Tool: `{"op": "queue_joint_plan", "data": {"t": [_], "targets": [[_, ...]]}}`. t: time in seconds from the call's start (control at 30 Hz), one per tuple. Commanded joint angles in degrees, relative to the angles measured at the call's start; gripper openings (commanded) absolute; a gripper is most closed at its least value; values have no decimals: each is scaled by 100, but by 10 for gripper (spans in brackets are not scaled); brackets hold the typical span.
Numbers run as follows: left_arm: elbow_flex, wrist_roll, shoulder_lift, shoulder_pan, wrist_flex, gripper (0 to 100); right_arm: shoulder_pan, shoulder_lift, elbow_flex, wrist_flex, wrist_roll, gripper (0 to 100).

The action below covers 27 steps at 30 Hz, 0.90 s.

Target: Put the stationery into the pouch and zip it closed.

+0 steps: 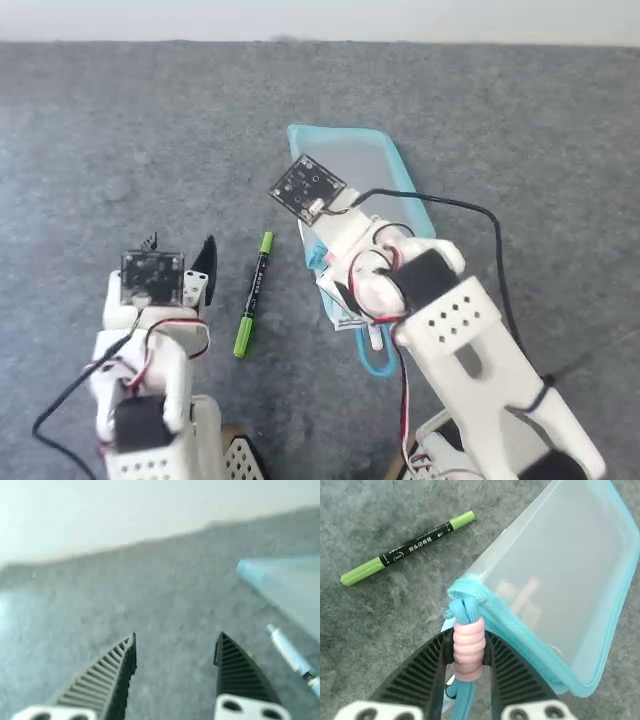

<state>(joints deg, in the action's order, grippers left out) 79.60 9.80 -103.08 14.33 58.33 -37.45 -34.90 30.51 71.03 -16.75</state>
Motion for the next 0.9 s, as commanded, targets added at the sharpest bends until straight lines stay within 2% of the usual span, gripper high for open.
{"op": "queue_joint_plan", "data": {"t": [0.0, 0.17, 0.27, 0.37, 0.7, 0.87], "targets": [[-1640, -211, 1169, -527, 352, 239, 66, -374, -44, -136, 62, 8], [-2343, -642, 3121, -1451, 624, 252, 57, -391, -35, -198, 62, 8], [-2422, -651, 3121, -1978, 862, 317, 57, -374, -26, -295, 62, 8], [-2044, -580, 2796, -2365, 703, 327, 57, -400, -141, -259, 53, 8], [-1473, -475, 2382, -2400, 229, 327, 22, -400, -527, 84, 53, 8], [-910, -466, 2418, -2409, -448, 327, 22, -400, -615, 92, 53, 8]]}}
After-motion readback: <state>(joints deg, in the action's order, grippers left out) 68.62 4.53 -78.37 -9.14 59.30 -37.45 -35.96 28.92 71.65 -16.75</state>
